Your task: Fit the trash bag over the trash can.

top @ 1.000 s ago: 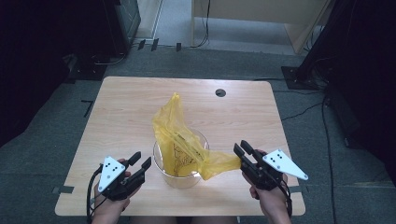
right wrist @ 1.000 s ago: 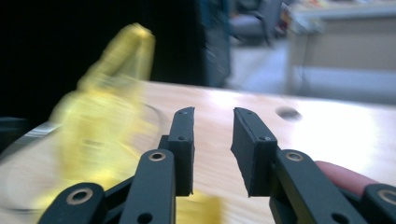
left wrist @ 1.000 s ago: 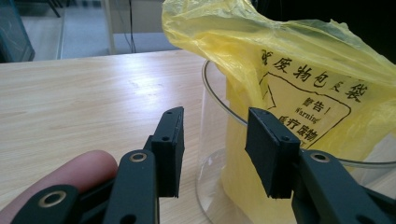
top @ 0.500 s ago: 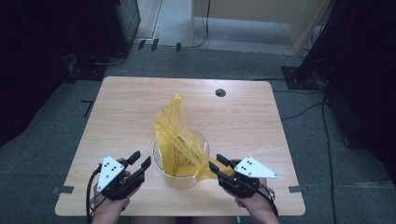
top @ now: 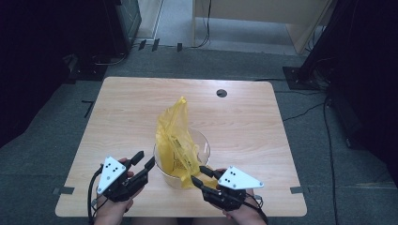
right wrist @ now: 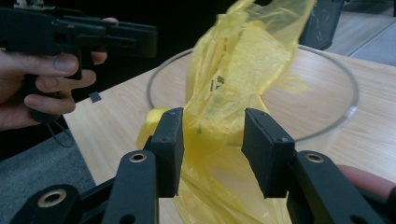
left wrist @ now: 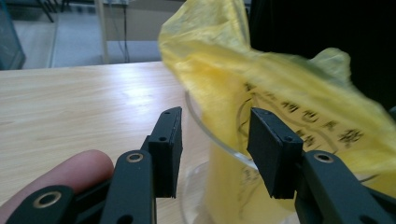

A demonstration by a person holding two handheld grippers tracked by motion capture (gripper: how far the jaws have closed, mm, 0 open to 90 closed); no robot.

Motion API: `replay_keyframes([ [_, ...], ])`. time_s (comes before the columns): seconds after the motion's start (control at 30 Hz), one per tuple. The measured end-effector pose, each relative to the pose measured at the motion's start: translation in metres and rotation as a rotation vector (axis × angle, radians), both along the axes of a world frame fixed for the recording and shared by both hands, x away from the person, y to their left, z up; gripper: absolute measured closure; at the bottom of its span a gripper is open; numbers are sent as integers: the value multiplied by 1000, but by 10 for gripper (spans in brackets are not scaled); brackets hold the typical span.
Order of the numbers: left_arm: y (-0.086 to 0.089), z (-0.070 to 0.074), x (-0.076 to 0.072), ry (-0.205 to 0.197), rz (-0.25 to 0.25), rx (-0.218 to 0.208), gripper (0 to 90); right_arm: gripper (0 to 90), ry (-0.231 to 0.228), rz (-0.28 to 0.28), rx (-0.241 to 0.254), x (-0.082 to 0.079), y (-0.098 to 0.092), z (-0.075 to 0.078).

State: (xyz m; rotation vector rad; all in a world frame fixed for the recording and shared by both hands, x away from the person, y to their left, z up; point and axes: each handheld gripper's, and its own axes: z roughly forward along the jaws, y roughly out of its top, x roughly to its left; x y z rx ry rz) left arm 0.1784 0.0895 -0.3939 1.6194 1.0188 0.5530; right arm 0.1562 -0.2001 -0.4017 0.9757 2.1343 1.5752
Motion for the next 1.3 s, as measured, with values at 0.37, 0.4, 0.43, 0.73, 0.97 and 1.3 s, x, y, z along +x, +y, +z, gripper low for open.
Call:
replay_keyframes([
  [0.37,-32,11,0,46,-34,-61,493,589,-8,20,-3,-6,15,0],
  [0.4,-33,12,0,52,-33,-70,489,588,-6,19,-1,-6,16,0],
  [0.43,-33,12,0,58,-33,-85,479,588,-4,19,0,-6,17,-1],
  [0.73,-48,11,4,130,-53,-90,407,589,-18,13,-8,-8,25,-1],
  [0.97,-52,10,4,115,-50,-57,828,583,-22,17,-10,-9,25,-1],
  [1.3,-47,8,-1,76,-78,-52,898,561,-16,-66,67,1,9,19],
])
